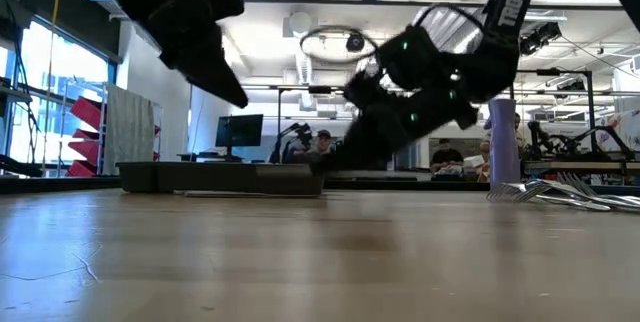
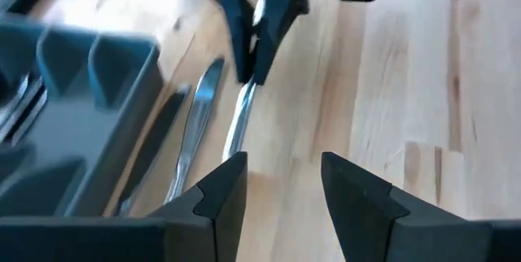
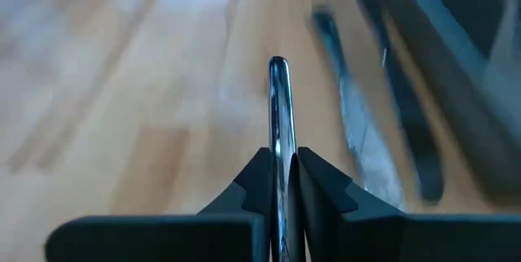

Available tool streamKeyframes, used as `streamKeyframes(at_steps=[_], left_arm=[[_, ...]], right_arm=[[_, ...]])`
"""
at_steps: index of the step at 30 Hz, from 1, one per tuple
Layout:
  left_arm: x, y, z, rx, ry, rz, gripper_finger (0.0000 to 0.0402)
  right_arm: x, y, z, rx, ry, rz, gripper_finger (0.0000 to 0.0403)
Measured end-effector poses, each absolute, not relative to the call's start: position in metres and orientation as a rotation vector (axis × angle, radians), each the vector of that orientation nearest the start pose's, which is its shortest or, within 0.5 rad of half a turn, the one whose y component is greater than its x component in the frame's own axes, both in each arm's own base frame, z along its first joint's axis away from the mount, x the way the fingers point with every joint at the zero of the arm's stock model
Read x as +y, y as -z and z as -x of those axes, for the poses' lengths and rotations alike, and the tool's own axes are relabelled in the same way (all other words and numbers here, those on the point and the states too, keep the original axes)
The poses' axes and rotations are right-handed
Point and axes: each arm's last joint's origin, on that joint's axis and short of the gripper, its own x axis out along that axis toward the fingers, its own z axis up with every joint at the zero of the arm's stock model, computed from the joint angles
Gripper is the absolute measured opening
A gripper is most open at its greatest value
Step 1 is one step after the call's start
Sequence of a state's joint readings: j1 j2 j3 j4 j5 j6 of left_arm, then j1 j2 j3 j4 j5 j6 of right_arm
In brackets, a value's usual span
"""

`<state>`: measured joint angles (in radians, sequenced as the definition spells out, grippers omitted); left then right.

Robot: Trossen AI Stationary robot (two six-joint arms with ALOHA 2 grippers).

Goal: Sort silverware
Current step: Put the silver knife into the organizing bin

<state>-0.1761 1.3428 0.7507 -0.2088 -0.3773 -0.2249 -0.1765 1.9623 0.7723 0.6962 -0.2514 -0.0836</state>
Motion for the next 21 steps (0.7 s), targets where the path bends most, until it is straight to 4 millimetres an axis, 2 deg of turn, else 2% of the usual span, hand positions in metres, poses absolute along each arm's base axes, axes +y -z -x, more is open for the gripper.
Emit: streamKeyframes(at_steps=[7, 13, 17, 21], left_arm=[[-0.026, -0.194, -0.277, 0.735, -0.251, -0.143, 0.0193], [-0.013, -0.173, -0.295, 0.747, -0.277, -0.238, 0.0236], [-0.007, -0.158, -0.303, 0.762, -0.283, -0.269, 0.0241], [-0.004, -0.145, -0.311, 0.807, -0.255, -0.262, 0.0225]], right_arm=[[-0.051, -0.118, -0.348, 0.428, -0.107, -0.009, 0.0019], [-0.047, -0.118, -0.348, 0.430, -0.122, -0.006, 0.0019], [-0.046, -0.118, -0.348, 0.437, -0.123, -0.008, 0.0019], [-0.046, -0.118, -0.348, 0.434, -0.122, -0.007, 0.0019]])
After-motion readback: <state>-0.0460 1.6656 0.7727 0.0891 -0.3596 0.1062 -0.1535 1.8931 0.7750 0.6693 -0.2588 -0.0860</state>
